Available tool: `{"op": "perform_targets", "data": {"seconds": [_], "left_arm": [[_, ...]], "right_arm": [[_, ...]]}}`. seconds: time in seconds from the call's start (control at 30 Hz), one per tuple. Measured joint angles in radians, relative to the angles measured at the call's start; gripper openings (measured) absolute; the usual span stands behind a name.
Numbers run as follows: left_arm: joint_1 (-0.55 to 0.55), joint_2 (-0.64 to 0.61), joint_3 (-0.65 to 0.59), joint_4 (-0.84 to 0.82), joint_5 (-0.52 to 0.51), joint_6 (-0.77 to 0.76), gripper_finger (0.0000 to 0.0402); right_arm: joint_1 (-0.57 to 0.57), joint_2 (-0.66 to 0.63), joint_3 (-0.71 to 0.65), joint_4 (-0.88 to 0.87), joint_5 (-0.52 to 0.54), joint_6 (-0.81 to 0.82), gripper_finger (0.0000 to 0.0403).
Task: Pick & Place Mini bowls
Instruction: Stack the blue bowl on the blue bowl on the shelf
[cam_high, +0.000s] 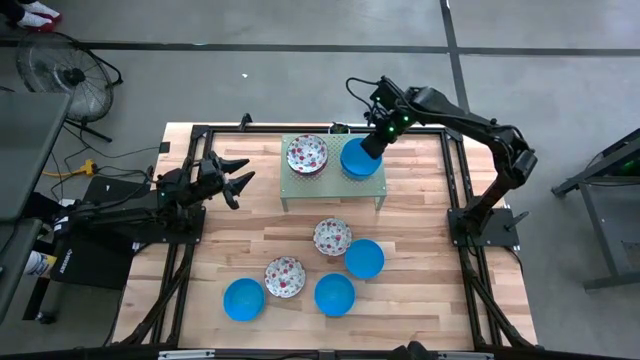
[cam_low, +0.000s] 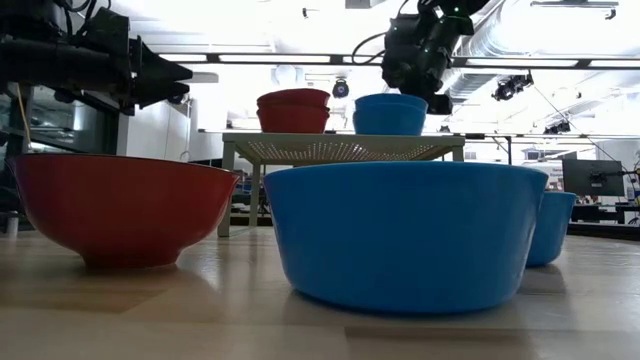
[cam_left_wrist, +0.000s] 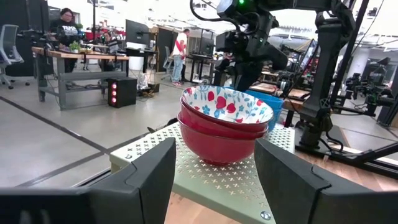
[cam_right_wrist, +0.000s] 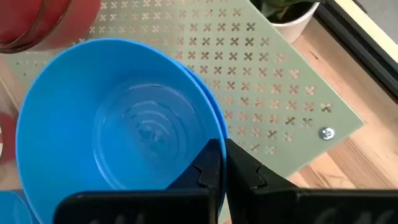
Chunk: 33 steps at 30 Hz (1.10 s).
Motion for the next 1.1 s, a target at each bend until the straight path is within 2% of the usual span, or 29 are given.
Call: {"op": "perform_targets", "data": {"seconds": [0.13, 0.43, 0.63, 0.83, 0.93, 1.03, 1.1], "left_arm": [[0.000, 0.000, 0.000, 0.000, 0.000, 0.000, 0.0213], [0.000, 0.000, 0.000, 0.000, -0.001, 0.000, 0.0213], [0.000, 0.000, 0.000, 0.000, -0.001, 0.000, 0.0213], [0.000, 0.000, 0.000, 0.000, -0.002, -0.002, 0.0213], [0.000, 0.000, 0.000, 0.000, -0.005, -0.003, 0.0213], [0.000, 0.000, 0.000, 0.000, -0.011, -0.004, 0.0213], [0.000, 0.000, 0.000, 0.000, -0.016, -0.003, 0.0213]], "right_arm": [[0.000, 0.000, 0.000, -0.001, 0.000, -0.004, 0.0027], [-0.001, -0.016, 0.000, -0.003, -0.003, -0.015, 0.0127], [-0.009, -0.074, 0.000, 0.000, -0.034, -0.021, 0.0153], [-0.012, -0.130, 0.000, -0.002, -0.035, -0.120, 0.0128], [-0.012, -0.149, 0.000, -0.007, -0.069, -0.194, 0.0084], [-0.012, -0.160, 0.000, -0.007, -0.133, -0.255, 0.0020], [-0.012, -0.161, 0.000, -0.005, -0.144, -0.278, 0.0011]]}}
